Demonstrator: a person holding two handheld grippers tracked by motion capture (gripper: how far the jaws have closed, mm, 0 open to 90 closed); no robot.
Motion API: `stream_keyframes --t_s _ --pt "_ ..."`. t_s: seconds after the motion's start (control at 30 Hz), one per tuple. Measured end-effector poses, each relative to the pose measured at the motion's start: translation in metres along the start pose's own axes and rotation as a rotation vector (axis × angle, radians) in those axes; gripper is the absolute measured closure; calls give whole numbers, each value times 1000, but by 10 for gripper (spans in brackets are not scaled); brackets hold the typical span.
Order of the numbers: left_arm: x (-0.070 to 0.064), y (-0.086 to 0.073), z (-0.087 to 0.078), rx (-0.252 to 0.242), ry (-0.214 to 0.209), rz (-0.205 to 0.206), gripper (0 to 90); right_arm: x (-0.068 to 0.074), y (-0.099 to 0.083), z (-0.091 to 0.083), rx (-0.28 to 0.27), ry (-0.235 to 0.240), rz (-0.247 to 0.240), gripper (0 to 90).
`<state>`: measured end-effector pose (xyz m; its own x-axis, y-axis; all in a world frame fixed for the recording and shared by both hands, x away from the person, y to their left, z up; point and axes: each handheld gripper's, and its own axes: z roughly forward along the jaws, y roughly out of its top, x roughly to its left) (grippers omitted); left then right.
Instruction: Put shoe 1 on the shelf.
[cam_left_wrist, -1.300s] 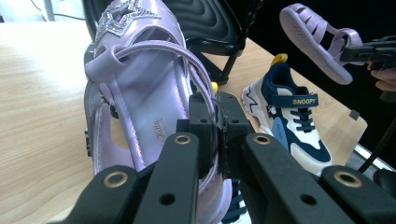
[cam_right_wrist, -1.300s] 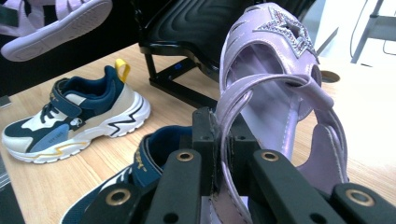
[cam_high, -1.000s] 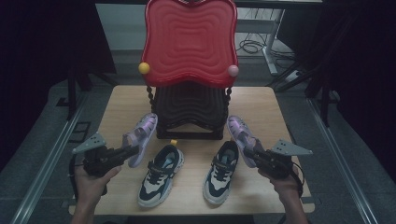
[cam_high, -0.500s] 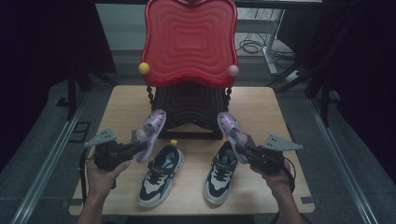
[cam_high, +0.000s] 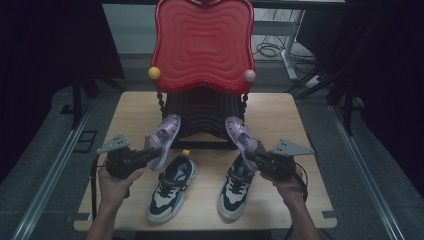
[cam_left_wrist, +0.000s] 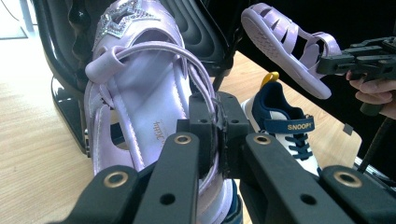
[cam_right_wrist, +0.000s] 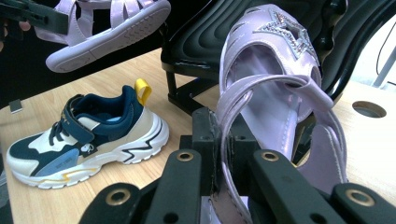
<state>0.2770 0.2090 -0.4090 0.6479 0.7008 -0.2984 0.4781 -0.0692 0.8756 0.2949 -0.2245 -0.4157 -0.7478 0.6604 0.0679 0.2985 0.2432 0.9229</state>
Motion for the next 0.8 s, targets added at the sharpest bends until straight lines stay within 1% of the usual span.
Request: stream_keyframes --t_s 0.17,0.3,0.57,0.8 --pt "-2 3 7 1 2 12 863 1 3 7 0 5 1 848" --pt "-3 5 13 -6 1 20 863 2 7 11 -2 10 -9 848" --pt "-7 12 25 -15 -3 30 862 3 11 21 -14 13 2 848" --pt "-6 20 30 -10 -3 46 862 2 15 30 -21 6 3 848"
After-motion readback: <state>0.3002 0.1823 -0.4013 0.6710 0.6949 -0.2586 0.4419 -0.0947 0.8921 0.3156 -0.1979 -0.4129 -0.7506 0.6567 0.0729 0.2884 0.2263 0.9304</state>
